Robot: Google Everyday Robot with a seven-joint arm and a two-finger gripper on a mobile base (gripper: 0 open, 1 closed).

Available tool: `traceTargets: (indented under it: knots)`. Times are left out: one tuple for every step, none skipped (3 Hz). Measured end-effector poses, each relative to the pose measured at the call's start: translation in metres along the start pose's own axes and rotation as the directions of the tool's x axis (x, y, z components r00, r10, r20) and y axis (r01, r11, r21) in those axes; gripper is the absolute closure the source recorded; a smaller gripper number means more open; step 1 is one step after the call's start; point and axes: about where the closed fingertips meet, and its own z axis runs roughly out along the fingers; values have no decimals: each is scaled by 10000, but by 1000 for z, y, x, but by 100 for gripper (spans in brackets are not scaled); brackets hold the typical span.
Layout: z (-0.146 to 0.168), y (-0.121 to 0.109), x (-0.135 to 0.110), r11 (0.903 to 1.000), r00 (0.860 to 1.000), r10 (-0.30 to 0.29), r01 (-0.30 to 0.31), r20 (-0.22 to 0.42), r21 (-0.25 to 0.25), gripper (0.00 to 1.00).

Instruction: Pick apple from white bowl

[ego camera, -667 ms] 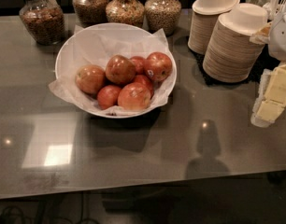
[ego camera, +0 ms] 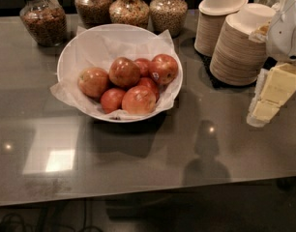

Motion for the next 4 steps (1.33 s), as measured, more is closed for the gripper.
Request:
traceTargets:
  knots:
    - [5, -16, -63, 9927, 9905, -1168, 1142, 727, 386, 0]
    - [5, -16, -63, 9927, 9905, -1166, 1140, 729, 387, 0]
    - [1, -20, -61, 9955, 9899, -818, 756, 1158, 568, 0]
    - [11, -36, -96, 9943, 9726, -971, 855, 2115, 633, 0]
